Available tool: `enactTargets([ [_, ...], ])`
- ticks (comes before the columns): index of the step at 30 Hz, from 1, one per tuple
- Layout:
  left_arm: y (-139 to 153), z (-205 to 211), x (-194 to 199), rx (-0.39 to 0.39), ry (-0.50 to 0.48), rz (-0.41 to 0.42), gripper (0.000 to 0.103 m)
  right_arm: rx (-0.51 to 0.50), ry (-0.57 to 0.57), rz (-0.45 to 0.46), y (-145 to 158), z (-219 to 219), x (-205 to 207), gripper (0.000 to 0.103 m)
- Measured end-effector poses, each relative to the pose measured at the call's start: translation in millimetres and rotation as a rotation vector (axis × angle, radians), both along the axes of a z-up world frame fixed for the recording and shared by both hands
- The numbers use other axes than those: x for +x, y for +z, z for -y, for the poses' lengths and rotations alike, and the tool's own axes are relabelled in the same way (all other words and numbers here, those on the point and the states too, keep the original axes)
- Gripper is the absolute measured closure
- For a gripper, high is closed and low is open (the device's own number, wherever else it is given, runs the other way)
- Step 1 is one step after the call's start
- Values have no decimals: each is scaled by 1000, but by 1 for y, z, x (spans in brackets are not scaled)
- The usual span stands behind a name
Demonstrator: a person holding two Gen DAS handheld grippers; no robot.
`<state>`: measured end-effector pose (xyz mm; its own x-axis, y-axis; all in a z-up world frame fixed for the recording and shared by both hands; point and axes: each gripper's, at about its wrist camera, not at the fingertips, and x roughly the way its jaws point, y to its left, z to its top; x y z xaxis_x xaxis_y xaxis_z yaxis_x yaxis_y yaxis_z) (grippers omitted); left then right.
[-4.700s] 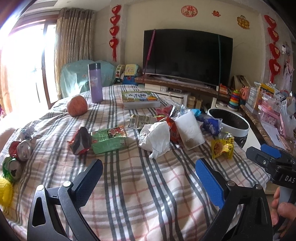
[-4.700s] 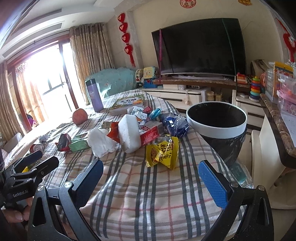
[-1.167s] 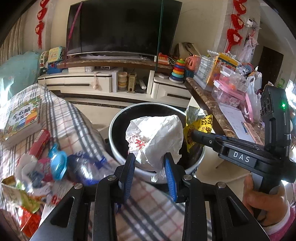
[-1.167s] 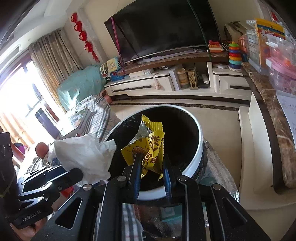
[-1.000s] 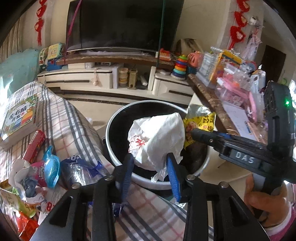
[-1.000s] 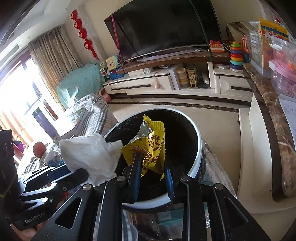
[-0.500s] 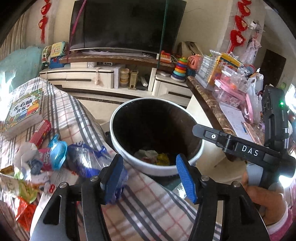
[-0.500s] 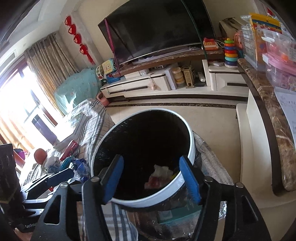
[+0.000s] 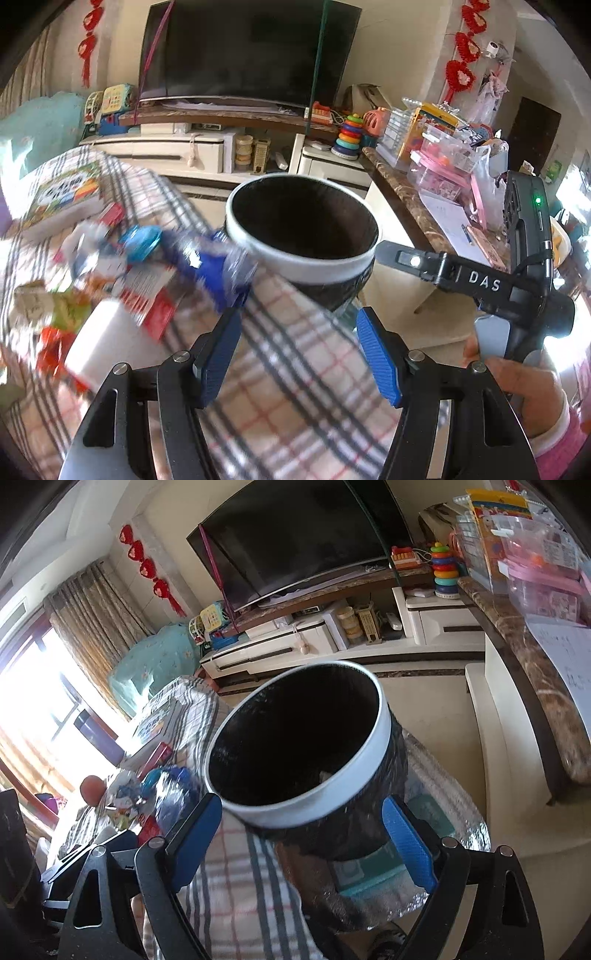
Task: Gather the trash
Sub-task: 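Grasp the white foam block with the right gripper while the left grasps the orange wrapper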
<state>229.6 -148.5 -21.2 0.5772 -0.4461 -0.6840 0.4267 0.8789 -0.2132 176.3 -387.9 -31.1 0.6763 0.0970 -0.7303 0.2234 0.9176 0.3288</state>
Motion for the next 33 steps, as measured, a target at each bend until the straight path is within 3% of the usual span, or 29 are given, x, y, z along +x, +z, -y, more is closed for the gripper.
enactTargets([
  [18,6,-97,-89,-29,182,-6,38,14,93,-20,-9,-65,-32,13],
  [33,7,-155,-97,-27,338,-46,38,4,271,-37,-22,-139,-24,13],
])
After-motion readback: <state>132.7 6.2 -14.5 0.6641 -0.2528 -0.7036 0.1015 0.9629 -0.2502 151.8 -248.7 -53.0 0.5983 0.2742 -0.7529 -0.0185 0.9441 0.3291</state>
